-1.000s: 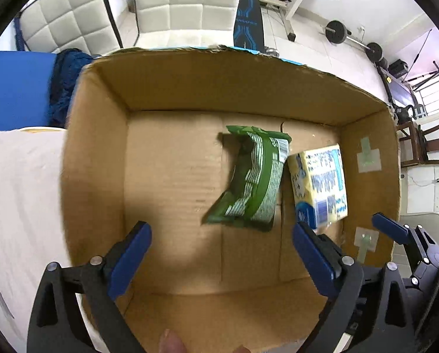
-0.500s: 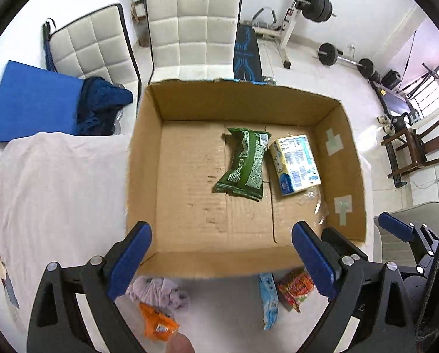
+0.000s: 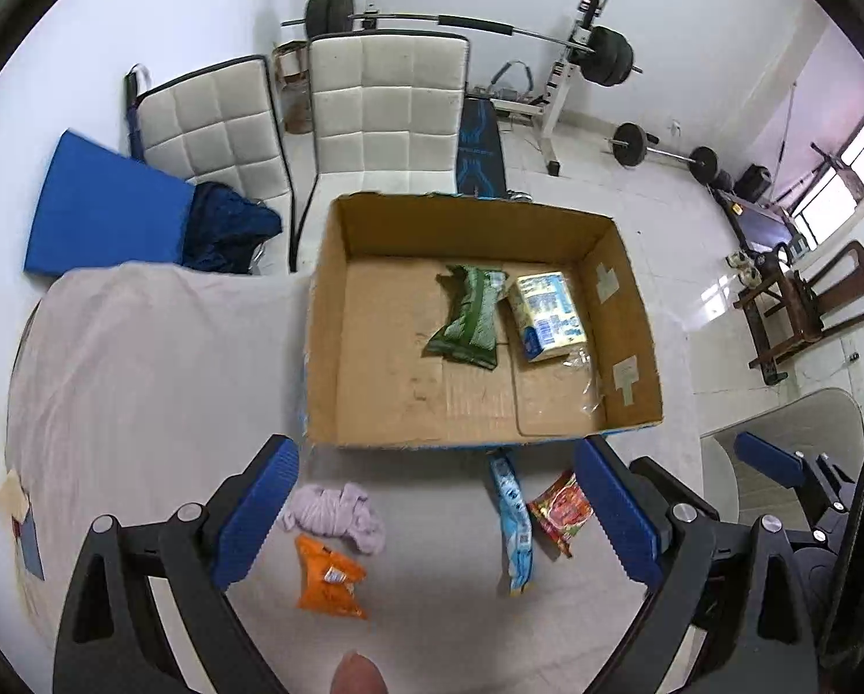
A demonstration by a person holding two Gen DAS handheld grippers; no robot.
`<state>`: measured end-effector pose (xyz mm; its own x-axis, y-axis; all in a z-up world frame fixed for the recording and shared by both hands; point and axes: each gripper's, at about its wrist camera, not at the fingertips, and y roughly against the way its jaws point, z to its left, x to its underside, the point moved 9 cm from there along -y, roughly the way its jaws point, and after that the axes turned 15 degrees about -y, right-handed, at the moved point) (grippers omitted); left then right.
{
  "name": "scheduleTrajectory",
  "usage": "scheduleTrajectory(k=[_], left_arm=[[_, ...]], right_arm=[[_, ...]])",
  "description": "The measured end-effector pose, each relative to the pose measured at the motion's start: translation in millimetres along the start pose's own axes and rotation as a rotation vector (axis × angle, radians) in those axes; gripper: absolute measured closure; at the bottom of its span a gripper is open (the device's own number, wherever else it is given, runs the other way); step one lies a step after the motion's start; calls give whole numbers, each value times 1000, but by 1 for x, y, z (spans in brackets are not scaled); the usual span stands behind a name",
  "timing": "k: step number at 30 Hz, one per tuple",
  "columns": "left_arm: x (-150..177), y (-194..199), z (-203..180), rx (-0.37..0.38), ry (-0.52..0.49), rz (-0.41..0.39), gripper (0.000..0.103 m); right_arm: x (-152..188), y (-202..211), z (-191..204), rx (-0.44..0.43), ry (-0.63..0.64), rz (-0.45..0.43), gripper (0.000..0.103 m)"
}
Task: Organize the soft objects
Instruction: 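Grasp the orange snack bag with the left gripper while the right grasps the red bag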
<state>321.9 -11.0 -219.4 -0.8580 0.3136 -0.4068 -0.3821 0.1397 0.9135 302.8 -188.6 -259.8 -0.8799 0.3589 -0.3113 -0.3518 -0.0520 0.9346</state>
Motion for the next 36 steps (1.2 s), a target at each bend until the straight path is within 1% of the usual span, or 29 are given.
scheduleTrajectory(k=[2, 5, 6, 7, 8, 11, 14, 18, 22, 24, 26, 28, 29, 30, 31, 32, 34, 36], left_arm=[[16, -2, 13, -8, 34, 18, 5], [52, -16, 37, -19, 109, 71, 5], [61, -22, 43, -22, 129, 88, 5], [80, -32, 51, -26, 166, 122, 5], [92, -39, 57, -30, 190, 146, 5], [133, -67, 69, -19, 271, 225, 5], [167, -95, 73, -31, 308, 303, 5], [196, -127, 71, -28, 320, 377, 5], [218, -156, 70, -11, 328, 433, 5], [225, -167, 68, 3, 332, 449, 5], [232, -175, 66, 14, 345, 465, 5], [234, -179, 62, 38, 356, 465, 5], [236, -181, 61, 41, 358, 467, 5], [237, -182, 60, 48, 358, 466, 5], [238, -184, 58, 59, 356, 465, 5], [239, -185, 56, 64, 350, 466, 5], [236, -189, 49, 75, 333, 464, 5], [234, -191, 43, 88, 322, 457, 5]], right_arm=[[11, -3, -2, 1, -2, 19, 2], [27, -21, -15, 30, -30, 64, 2], [34, -31, -21, 39, -48, 90, 2], [41, -44, -30, 53, -71, 117, 2], [48, -57, -39, 68, -99, 139, 2], [64, -94, -62, 90, -194, 200, 2], [82, -133, -82, 105, -299, 274, 2], [93, -167, -97, 137, -362, 303, 2], [98, -191, -105, 142, -426, 329, 2], [99, -201, -106, 122, -459, 342, 2], [101, -213, -108, 126, -486, 358, 2], [104, -222, -107, 83, -535, 381, 3], [104, -225, -106, 76, -542, 383, 5], [104, -225, -106, 81, -536, 375, 13], [104, -225, -106, 95, -516, 372, 28], [105, -226, -106, 113, -486, 380, 35], [110, -223, -103, 118, -427, 404, 44], [118, -220, -104, 144, -338, 433, 49]])
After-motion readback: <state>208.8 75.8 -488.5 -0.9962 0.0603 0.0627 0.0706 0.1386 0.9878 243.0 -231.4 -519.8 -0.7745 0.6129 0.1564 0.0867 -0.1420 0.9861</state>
